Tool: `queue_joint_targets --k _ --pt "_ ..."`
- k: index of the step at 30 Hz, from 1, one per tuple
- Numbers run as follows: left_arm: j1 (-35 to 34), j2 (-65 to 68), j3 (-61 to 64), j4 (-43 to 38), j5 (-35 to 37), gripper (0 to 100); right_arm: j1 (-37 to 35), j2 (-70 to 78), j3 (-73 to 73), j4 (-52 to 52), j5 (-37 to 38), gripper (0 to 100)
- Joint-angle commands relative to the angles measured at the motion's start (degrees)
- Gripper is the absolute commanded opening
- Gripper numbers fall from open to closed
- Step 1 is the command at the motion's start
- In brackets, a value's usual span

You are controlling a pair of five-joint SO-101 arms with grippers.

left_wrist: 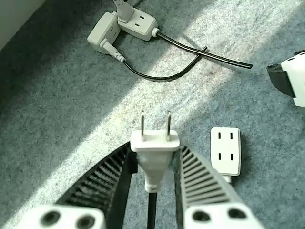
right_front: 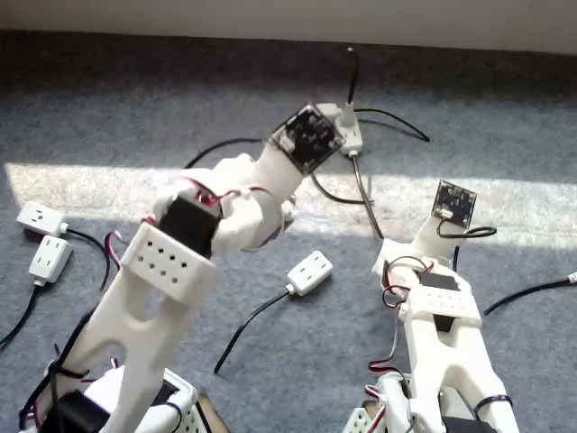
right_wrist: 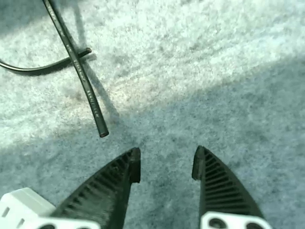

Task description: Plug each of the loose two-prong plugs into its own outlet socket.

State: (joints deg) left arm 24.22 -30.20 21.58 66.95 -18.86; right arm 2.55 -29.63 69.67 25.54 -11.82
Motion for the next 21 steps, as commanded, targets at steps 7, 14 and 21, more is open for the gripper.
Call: queue_joint_targets --k 7,14,21 --pt "2.0 -34.9 64.6 -69.8 -0.7 0 0.4 -0.6 -0.3 -1.1 -0.7 19.0" --pt "6.4 -34.9 64.9 -72.7 12.1 1 -3.8 -0.7 -4.2 -0.7 -0.8 19.0" --pt "8.1 -35.3 67.2 -74.5 15.7 1 -5.8 -1.5 -18.1 12.6 -0.7 19.0"
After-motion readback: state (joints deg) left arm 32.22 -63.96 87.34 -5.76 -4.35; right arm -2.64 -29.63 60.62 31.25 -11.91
